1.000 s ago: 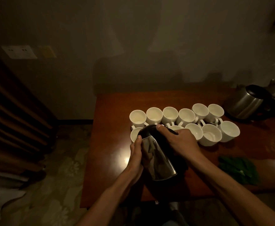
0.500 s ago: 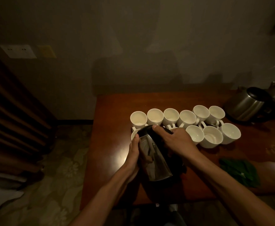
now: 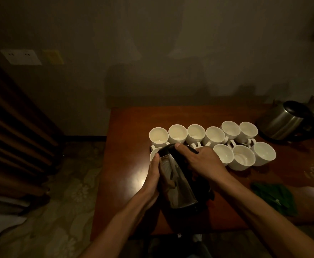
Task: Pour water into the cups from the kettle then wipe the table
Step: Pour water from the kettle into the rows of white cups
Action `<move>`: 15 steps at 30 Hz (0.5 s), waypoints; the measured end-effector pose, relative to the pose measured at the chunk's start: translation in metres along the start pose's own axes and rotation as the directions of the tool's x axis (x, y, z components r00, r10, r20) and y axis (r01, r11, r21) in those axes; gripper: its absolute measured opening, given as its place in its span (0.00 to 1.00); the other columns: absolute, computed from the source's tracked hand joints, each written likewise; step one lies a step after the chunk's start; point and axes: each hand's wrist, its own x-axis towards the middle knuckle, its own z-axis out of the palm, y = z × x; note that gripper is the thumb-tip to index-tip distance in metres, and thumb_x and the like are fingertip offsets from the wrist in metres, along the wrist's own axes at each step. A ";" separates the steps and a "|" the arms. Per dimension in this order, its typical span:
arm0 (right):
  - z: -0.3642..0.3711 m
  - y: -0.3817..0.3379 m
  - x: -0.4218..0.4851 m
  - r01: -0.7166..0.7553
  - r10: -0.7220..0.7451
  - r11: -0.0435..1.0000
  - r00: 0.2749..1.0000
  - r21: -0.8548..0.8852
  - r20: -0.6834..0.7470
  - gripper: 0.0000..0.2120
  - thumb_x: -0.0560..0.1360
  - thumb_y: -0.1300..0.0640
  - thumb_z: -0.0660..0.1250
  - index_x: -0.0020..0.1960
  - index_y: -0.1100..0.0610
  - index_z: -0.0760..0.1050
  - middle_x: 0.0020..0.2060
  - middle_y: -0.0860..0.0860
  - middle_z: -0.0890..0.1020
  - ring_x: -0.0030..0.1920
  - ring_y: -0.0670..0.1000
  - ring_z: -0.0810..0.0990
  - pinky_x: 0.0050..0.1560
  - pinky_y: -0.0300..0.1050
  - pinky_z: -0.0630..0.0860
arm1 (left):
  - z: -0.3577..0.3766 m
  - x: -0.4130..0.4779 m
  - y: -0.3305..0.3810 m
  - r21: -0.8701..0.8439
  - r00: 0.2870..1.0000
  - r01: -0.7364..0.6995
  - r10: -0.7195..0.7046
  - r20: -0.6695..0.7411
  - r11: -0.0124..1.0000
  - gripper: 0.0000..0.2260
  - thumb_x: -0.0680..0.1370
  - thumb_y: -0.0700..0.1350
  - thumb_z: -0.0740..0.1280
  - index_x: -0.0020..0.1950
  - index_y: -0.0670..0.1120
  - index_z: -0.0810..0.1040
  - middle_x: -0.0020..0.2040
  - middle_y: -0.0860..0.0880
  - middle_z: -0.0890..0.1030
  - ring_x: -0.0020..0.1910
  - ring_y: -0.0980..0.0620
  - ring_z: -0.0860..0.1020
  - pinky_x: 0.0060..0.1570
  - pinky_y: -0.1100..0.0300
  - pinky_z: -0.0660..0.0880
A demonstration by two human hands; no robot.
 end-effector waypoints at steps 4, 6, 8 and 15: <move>-0.001 0.007 0.002 -0.002 0.002 1.000 1.000 0.022 -0.005 0.27 0.74 0.33 0.66 0.35 0.58 0.77 0.22 0.49 0.78 0.23 0.48 0.77 0.29 0.40 0.71 | 0.002 -0.003 0.001 -0.015 1.000 0.011 -0.012 -0.023 1.000 0.51 0.56 0.80 0.70 0.74 0.57 0.68 0.64 0.44 0.81 0.59 0.43 0.83 0.60 0.41 0.79; -0.001 0.011 0.004 -0.013 0.013 0.999 1.000 0.035 -0.004 0.28 0.74 0.33 0.66 0.35 0.59 0.77 0.23 0.51 0.78 0.24 0.49 0.78 0.32 0.44 0.73 | 0.002 -0.004 0.003 -0.008 0.999 0.026 -0.026 -0.025 1.000 0.51 0.57 0.79 0.72 0.74 0.56 0.68 0.64 0.43 0.81 0.59 0.42 0.83 0.61 0.39 0.78; -0.001 0.013 0.004 -0.022 0.022 0.998 1.000 0.058 -0.004 0.28 0.74 0.33 0.65 0.35 0.59 0.76 0.24 0.53 0.78 0.24 0.51 0.78 0.33 0.45 0.73 | 0.003 -0.004 0.005 -0.001 0.999 0.029 -0.029 -0.026 1.000 0.51 0.55 0.78 0.73 0.73 0.56 0.68 0.63 0.43 0.81 0.59 0.42 0.82 0.62 0.39 0.77; 0.000 0.014 0.006 -0.007 0.005 0.995 1.000 0.097 0.016 0.29 0.74 0.33 0.66 0.36 0.60 0.77 0.24 0.54 0.78 0.25 0.52 0.77 0.34 0.47 0.74 | 0.004 -0.006 0.010 -0.014 0.999 0.043 -0.044 -0.027 0.999 0.55 0.51 0.78 0.74 0.73 0.54 0.68 0.62 0.42 0.81 0.58 0.41 0.83 0.60 0.40 0.79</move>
